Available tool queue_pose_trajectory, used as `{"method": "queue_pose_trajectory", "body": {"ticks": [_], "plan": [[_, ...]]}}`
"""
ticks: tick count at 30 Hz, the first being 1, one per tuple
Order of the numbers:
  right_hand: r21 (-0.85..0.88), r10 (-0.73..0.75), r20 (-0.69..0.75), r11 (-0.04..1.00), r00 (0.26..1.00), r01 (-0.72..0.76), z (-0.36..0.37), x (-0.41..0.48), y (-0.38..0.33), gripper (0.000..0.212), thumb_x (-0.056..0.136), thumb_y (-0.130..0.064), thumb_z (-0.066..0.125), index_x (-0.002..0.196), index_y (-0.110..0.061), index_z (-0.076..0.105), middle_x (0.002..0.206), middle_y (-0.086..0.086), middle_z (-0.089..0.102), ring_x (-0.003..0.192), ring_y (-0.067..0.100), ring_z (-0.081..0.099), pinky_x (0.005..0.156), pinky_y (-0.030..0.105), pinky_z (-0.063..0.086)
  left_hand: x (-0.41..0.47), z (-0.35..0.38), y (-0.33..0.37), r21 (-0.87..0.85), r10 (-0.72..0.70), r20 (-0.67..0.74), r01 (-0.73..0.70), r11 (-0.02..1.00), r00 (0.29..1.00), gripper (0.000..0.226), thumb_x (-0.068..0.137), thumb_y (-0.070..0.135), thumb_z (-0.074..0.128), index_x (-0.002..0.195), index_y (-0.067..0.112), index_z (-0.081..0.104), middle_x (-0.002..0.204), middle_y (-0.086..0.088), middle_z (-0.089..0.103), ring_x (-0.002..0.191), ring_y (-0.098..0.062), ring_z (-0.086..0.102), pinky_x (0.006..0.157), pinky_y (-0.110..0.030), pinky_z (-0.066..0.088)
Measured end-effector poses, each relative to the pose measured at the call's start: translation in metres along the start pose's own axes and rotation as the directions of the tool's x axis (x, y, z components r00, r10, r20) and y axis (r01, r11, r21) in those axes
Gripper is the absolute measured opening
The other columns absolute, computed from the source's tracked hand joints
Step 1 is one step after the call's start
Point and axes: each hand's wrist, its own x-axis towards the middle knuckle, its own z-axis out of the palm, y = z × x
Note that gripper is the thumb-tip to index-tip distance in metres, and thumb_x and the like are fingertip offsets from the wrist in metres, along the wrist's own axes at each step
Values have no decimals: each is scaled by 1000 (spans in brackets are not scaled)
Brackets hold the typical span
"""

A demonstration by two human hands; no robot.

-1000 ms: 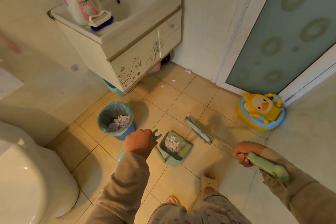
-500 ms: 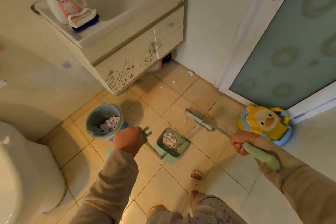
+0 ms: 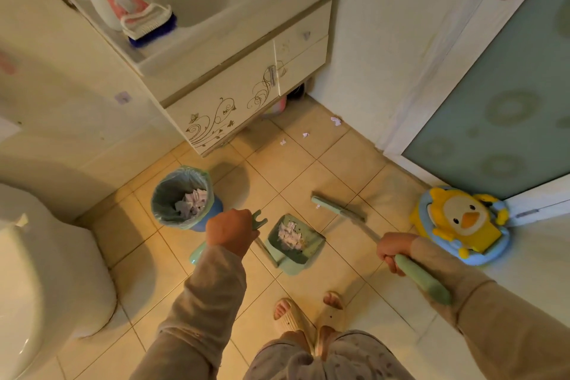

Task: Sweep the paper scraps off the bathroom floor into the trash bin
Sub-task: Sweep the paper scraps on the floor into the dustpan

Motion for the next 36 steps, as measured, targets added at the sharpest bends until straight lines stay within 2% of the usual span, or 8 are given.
{"method": "queue_pose_trajectory", "body": {"ticks": [3,7,10,18,25,31,36], "plan": [[42,10,56,999,998,-12,8,-7,-1,28,85,1,29,61,-8,36,32,0,37,38,10,35,39,16,30,0,-1,-3,-4,14,-2,-14,1000,1000,36,91,41,54,115,14,60,107,-5,68,100,-23,65,83,-32,51],[155,13,111,987,994,-30,0,-12,0,24,89,1,33,68,-9,37,27,0,38,22,8,37,33,7,30,0,-3,-3,4,26,-1,-26,1000,1000,34,92,39,53,114,14,60,108,-6,68,101,-24,65,81,-31,51],[219,12,130,975,991,-40,-7,-15,2,29,91,-1,35,63,-11,36,28,-1,39,21,7,38,31,8,30,-1,-1,-6,-16,27,-8,-27,999,1000,32,91,37,54,113,15,62,108,-5,68,100,-24,65,81,-31,51],[256,-12,62,967,998,-4,5,-19,2,38,91,1,33,56,-12,35,26,-1,37,19,6,36,32,6,28,-3,10,-23,-72,23,-32,-25,997,999,37,89,44,55,113,15,60,106,-5,68,99,-24,64,80,-31,50],[423,-54,-11,905,998,53,-5,-9,2,40,91,3,33,53,-11,33,27,1,36,18,8,36,33,6,30,8,6,-31,-58,29,-80,-34,998,996,40,88,47,56,110,15,62,102,-5,70,94,-24,66,74,-30,48],[551,-85,-16,831,996,80,-25,0,13,41,94,1,33,55,-11,32,26,1,38,17,8,38,31,6,31,27,-6,-20,-69,30,-89,-37,997,996,39,87,48,55,109,17,62,101,-4,70,93,-23,67,73,-29,48],[530,-94,-1,844,996,80,-70,11,18,44,96,0,29,54,-12,31,24,1,36,16,8,35,31,5,29,53,-26,7,-81,-1,-103,-7,997,995,38,87,48,56,107,17,62,98,-4,71,92,-23,67,75,-30,50]]}}
